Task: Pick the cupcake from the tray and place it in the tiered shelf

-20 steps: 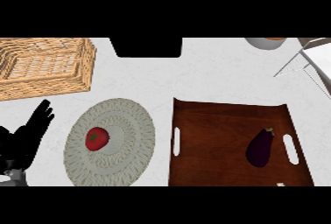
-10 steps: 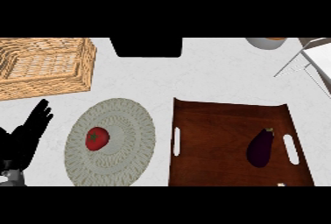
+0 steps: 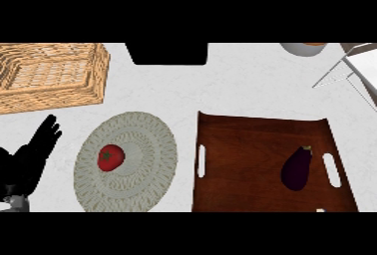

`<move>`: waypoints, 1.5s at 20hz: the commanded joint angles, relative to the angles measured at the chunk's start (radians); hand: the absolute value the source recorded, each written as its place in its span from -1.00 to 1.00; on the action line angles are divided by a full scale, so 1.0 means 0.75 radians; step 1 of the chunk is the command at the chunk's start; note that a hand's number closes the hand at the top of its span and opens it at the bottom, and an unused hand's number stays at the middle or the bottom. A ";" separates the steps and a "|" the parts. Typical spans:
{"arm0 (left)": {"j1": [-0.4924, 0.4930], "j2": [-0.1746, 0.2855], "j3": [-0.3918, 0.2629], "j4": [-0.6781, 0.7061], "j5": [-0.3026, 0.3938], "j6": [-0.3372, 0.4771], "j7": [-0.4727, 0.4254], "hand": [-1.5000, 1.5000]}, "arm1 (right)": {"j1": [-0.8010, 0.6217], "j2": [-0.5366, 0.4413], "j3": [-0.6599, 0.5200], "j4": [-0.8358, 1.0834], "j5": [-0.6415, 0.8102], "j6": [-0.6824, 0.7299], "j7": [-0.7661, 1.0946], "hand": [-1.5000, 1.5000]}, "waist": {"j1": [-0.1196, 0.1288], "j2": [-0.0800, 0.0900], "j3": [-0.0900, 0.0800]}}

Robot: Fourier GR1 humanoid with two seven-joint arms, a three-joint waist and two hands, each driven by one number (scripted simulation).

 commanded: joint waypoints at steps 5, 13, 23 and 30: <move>-0.046 -0.002 0.021 0.111 -0.017 -0.022 -0.053 0.00 | 0.122 -0.044 -0.066 0.173 -0.043 -0.202 0.035 -1.00 | -0.004 0.002 -0.001; 0.020 0.004 0.025 -0.075 0.001 -0.042 0.076 0.00 | 0.274 -0.039 -0.068 0.115 -0.193 -0.361 -0.081 -1.00 | -0.003 -0.002 0.000; -0.038 0.007 0.053 0.013 -0.009 -0.039 0.053 0.00 | 0.171 -0.045 -0.212 -0.042 -0.477 -0.395 -0.043 -1.00 | -0.017 -0.005 0.000; -0.014 -0.038 0.034 0.020 -0.058 0.009 0.024 0.00 | 0.196 -0.049 -0.239 -0.428 -0.585 -0.330 0.090 -1.00 | -0.022 -0.007 -0.001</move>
